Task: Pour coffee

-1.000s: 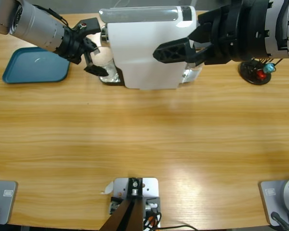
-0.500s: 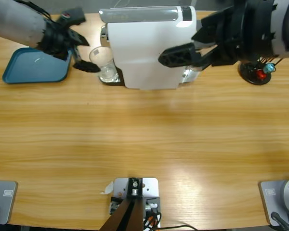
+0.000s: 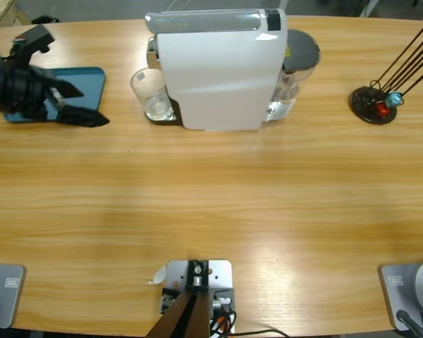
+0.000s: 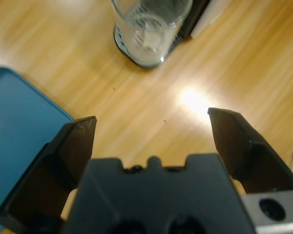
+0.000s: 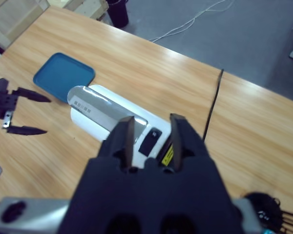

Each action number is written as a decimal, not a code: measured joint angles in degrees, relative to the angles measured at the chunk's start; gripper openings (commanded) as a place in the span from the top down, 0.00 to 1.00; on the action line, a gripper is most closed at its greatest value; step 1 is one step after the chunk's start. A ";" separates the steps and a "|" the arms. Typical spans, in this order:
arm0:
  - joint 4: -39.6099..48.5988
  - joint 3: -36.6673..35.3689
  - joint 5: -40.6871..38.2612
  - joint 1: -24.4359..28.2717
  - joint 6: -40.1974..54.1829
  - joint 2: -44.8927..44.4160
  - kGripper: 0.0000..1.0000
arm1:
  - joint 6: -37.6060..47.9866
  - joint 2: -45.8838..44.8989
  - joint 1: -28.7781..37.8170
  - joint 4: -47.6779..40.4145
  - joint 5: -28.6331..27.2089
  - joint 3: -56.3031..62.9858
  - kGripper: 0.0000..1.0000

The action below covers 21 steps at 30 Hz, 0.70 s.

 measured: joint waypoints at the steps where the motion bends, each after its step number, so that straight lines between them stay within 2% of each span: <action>1: 0.00 1.11 0.00 -0.30 -1.36 -1.31 0.00 | -0.13 1.36 0.00 2.20 0.10 -2.23 1.00; 5: 0.00 4.65 1.43 -1.66 -4.82 -7.71 0.00 | -0.78 7.04 0.00 10.24 0.35 -9.88 1.00; 9: 0.00 6.26 2.96 -1.93 -4.92 -10.85 0.00 | -0.91 10.68 0.00 14.89 0.35 -12.24 1.00; 21: -0.08 6.25 3.39 -3.93 -4.92 -10.01 0.00 | -1.03 15.94 0.11 16.98 2.02 -12.25 1.00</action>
